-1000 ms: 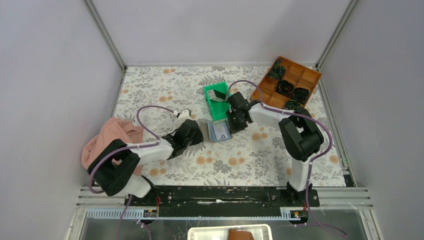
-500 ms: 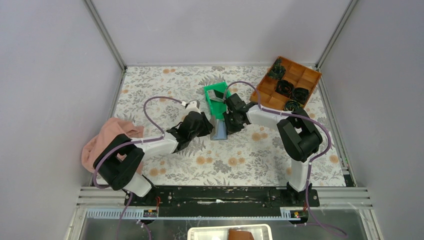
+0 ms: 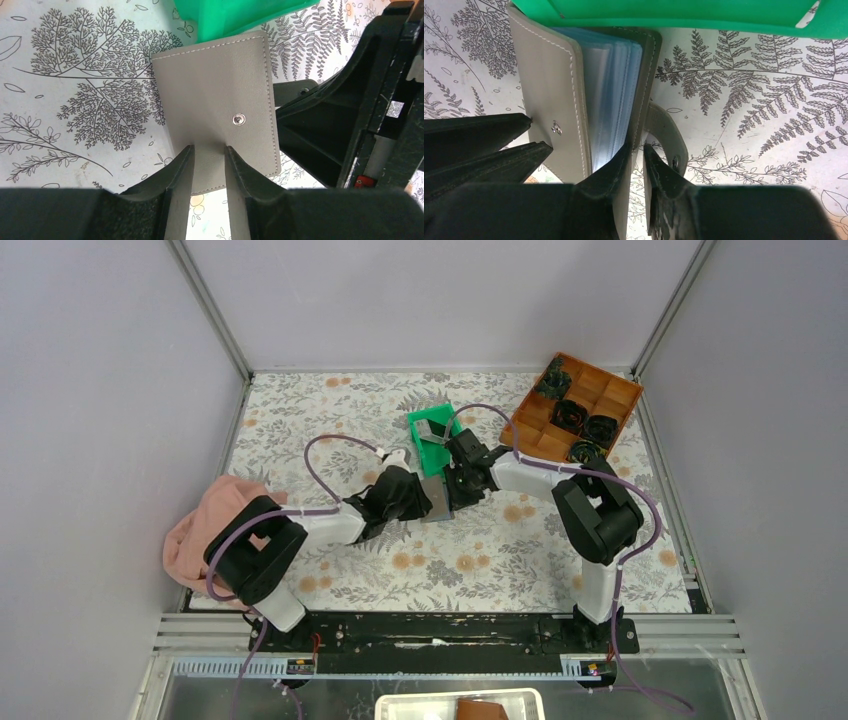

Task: Put the credit cards into the card holder
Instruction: Close the card holder at the center of the board.

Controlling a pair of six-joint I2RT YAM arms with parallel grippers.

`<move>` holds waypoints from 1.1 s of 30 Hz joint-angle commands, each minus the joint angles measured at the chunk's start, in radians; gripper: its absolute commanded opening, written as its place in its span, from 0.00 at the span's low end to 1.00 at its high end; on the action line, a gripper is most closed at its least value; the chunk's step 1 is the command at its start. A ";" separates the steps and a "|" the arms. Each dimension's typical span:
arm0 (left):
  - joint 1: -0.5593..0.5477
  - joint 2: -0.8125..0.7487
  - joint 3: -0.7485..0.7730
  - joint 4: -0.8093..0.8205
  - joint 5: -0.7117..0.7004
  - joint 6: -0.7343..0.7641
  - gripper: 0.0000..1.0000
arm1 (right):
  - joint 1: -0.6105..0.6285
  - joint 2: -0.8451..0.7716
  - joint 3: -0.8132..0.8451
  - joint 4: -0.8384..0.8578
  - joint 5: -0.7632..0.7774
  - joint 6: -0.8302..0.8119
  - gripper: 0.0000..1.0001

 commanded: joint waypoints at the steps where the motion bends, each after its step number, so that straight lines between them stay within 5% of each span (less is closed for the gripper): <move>1: -0.011 0.015 0.029 0.025 0.027 0.025 0.35 | 0.028 0.026 -0.019 -0.010 -0.022 0.021 0.22; 19: -0.026 0.104 0.153 -0.201 0.000 0.054 0.31 | 0.026 -0.071 -0.011 -0.055 0.085 0.000 0.23; 33: -0.028 0.074 0.134 -0.196 -0.002 0.089 0.28 | -0.066 -0.134 -0.033 -0.019 0.019 0.050 0.38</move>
